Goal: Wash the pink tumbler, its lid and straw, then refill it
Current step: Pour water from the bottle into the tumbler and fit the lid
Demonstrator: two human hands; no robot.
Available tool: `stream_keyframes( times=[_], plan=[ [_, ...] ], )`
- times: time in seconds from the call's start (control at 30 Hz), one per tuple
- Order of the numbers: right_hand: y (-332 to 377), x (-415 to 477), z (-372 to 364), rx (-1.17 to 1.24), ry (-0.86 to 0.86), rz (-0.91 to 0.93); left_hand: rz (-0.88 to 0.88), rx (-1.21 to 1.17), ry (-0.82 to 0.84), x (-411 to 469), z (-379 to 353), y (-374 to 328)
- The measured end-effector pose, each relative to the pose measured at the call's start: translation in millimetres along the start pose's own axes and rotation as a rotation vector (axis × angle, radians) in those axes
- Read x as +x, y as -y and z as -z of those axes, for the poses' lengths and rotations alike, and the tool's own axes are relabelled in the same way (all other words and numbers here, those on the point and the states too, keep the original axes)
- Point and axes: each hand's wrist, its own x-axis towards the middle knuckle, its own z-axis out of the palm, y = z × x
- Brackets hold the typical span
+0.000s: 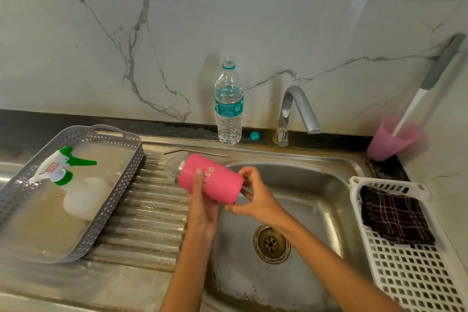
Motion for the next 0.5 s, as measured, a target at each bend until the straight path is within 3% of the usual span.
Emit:
stream_keyframes(
  times=[0.17,0.33,0.5],
  plan=[
    [11.0,37.7,52.1,-0.466,0.263,-0.155,-0.140,0.293,0.036,19.7,1.8,-1.9],
    [45.3,111.9,55.5,-0.292,-0.162,-0.067,-0.268,0.490,0.102,33.7,-0.4,-12.4],
    [62.5,166.9,38.0,-0.102,-0.319,0.066,-0.378,0.662,0.136,40.9,-10.5,-19.4]
  ],
)
